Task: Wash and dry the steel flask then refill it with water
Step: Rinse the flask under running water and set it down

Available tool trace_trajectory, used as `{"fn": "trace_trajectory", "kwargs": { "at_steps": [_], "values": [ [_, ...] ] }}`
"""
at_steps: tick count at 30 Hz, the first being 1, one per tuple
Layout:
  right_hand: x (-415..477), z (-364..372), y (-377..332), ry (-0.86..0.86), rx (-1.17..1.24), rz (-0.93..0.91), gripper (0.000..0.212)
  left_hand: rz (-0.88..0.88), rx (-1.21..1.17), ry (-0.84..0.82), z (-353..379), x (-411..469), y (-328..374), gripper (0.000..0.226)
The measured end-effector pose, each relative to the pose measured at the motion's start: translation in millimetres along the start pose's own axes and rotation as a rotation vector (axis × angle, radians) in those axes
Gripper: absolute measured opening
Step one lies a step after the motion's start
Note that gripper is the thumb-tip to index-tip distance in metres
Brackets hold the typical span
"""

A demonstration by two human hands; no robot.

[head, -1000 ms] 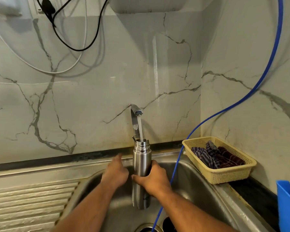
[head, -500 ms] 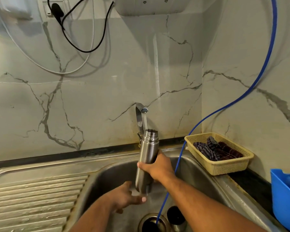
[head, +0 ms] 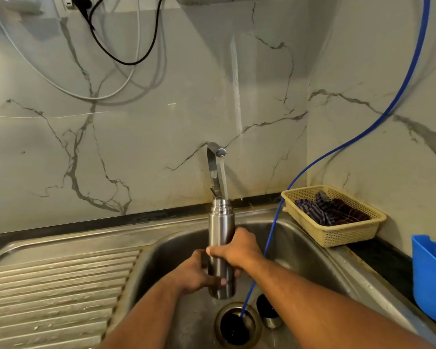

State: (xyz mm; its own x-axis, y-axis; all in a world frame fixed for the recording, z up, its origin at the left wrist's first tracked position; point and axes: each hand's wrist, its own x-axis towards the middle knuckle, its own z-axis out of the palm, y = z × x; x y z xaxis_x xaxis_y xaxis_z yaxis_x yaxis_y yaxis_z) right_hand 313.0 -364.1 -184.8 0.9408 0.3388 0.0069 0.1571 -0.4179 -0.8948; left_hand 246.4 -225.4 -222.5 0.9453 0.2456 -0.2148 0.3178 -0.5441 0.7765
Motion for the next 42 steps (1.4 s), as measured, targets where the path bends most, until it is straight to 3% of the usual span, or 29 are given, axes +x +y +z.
{"fn": "trace_trajectory", "kwargs": {
  "at_steps": [3, 7, 11, 13, 17, 23, 28, 38, 40, 42],
  "values": [
    [-2, -4, -1, 0.005, 0.107, -0.037, 0.07, 0.02, 0.035, 0.039, -2, -1, 1, 0.097],
    [-8, -25, -11, -0.012, 0.371, -0.092, 0.06, 0.076, 0.026, 0.222, -19, -13, 11, 0.089],
    [1, -49, -9, 0.315, 0.752, 0.003, 0.037, 0.153, -0.017, 0.274, -49, -36, 15, 0.098],
    [2, -50, -4, 0.291, 0.767, 0.133, 0.029, 0.228, -0.19, 0.313, -57, -50, 17, 0.098],
    [-6, -34, 7, -0.066, 0.822, 0.404, 0.025, 0.404, -0.309, 0.502, -62, -70, 42, 0.086],
    [-8, -6, 11, -0.287, 0.708, 0.547, 0.05, 0.588, -0.231, 0.671, -39, -79, 81, 0.078],
    [-9, 3, 15, -0.428, 0.578, 0.616, 0.063, 0.592, -0.193, 0.694, -37, -75, 76, 0.081],
    [-13, -2, 13, -0.506, 0.512, 0.564, 0.08, 0.528, -0.311, 0.813, -46, -65, 66, 0.066],
    [-12, -6, 9, -0.394, 0.632, 0.507, 0.065, 0.488, -0.358, 0.841, -48, -63, 66, 0.062],
    [-4, -15, 5, -0.175, 0.795, 0.367, 0.049, 0.422, -0.531, 0.786, -51, -64, 63, 0.058]
  ]
}}
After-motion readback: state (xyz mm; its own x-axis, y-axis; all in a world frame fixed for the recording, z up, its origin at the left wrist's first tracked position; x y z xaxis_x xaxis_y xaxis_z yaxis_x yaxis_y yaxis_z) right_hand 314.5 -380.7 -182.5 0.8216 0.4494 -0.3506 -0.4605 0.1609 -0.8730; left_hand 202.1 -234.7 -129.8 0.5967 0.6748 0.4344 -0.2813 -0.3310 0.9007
